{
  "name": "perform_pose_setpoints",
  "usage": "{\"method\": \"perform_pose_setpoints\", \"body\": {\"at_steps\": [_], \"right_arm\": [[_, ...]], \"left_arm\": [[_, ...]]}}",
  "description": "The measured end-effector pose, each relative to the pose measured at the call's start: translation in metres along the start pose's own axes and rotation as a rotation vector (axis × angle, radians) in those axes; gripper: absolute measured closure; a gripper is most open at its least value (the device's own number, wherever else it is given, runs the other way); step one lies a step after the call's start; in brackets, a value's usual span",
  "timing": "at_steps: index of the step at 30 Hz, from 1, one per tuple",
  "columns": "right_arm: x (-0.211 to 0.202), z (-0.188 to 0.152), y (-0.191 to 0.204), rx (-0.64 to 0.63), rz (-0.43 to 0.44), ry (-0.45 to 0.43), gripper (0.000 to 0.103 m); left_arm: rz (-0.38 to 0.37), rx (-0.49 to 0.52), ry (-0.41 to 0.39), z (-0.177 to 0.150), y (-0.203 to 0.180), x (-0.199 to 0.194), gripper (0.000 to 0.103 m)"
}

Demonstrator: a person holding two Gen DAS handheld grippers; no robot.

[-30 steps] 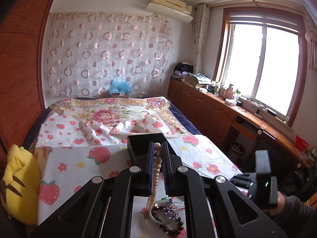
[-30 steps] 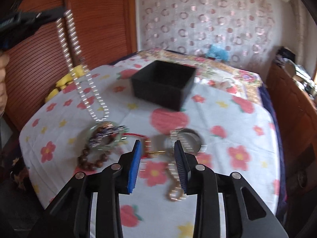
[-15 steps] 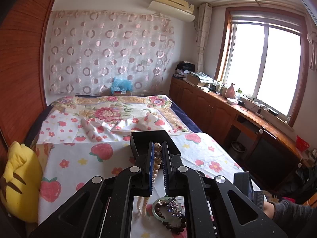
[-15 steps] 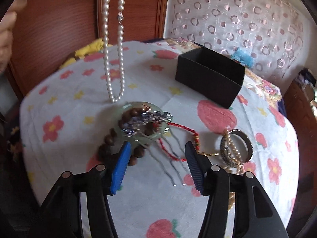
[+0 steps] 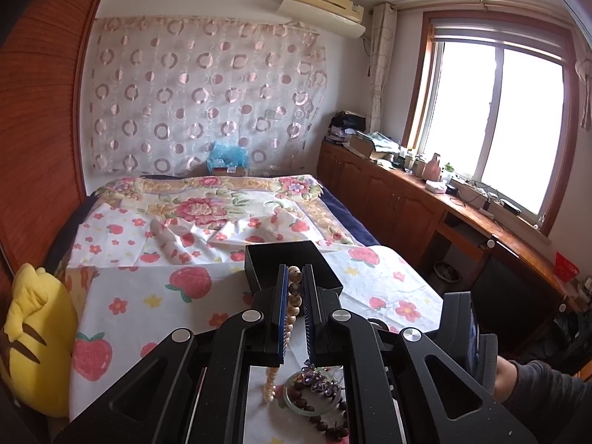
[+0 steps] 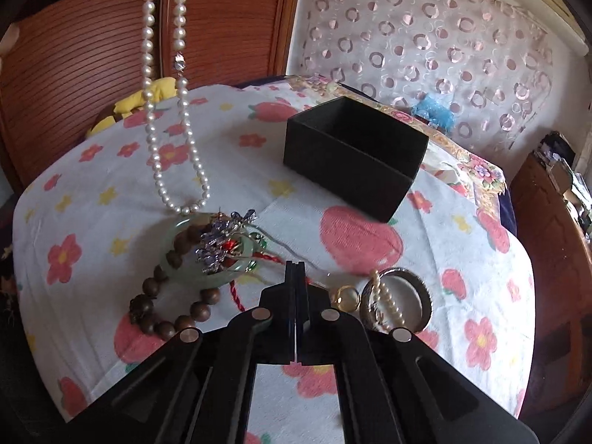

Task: Organize jewelry
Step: 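Grasp the purple-flower hairpin with the right tool and lift it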

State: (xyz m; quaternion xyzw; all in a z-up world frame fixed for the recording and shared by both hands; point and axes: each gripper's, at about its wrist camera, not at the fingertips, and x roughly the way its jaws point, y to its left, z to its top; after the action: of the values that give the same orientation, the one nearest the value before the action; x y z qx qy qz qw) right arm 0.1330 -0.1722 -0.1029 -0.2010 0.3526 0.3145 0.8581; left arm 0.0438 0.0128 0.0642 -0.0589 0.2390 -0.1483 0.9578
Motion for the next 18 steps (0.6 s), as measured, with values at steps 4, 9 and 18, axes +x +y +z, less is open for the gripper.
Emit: {"method": "perform_pose_setpoints", "body": {"at_steps": [4, 9, 18], "right_arm": [[-0.004, 0.005, 0.005, 0.027, 0.072, -0.031, 0.102], [0.002, 0.019, 0.025, 0.036, 0.114, -0.044, 0.072], [0.029, 0.037, 0.046, -0.002, 0.131, 0.072, 0.071]], "left_arm": [[0.004, -0.008, 0.002, -0.003, 0.003, -0.001, 0.096], [0.009, -0.017, 0.007, -0.007, 0.009, 0.000, 0.096], [0.017, -0.021, -0.009, -0.005, 0.019, -0.006, 0.096]]}}
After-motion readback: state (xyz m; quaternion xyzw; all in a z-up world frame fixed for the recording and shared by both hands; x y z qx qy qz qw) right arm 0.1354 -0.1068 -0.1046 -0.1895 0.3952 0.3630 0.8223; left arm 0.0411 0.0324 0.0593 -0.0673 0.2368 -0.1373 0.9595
